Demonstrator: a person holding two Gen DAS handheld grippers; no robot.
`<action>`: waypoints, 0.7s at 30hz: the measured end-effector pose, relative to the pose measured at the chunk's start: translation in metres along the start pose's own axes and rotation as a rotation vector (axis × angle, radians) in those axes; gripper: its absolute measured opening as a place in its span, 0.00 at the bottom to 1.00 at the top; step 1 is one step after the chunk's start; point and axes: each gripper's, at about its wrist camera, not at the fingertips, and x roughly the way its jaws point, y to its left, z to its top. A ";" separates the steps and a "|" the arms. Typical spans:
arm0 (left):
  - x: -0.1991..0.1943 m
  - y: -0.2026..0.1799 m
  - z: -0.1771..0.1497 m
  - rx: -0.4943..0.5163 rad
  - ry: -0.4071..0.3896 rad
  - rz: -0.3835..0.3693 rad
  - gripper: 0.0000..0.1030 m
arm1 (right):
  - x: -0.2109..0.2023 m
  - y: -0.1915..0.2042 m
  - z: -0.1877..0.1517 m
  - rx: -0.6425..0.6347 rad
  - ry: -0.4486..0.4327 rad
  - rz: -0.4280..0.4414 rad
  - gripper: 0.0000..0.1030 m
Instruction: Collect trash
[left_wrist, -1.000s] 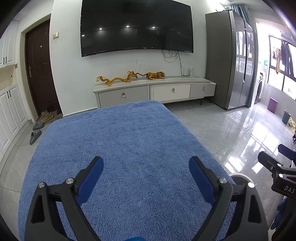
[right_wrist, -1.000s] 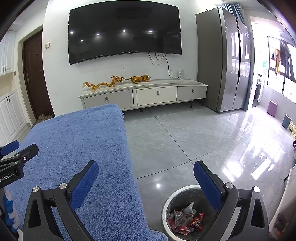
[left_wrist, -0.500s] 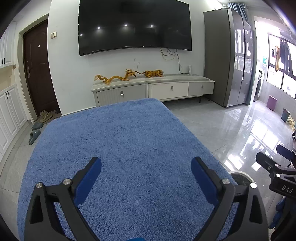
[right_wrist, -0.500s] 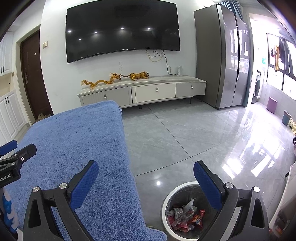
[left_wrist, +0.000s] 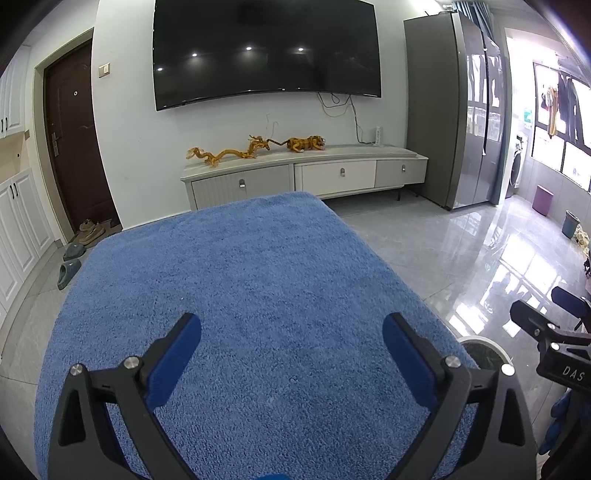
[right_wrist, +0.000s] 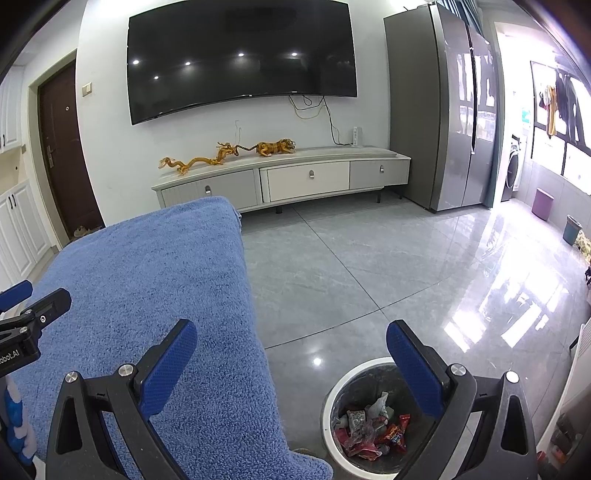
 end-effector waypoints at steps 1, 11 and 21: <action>0.000 0.000 0.000 0.001 0.001 0.000 0.97 | 0.000 0.000 0.000 0.001 0.000 0.000 1.00; 0.003 -0.002 -0.001 0.005 0.007 -0.003 0.97 | 0.002 0.000 -0.001 0.003 0.002 -0.005 1.00; 0.003 -0.002 -0.001 0.007 0.007 0.000 0.97 | 0.002 0.000 -0.002 0.001 0.002 -0.008 1.00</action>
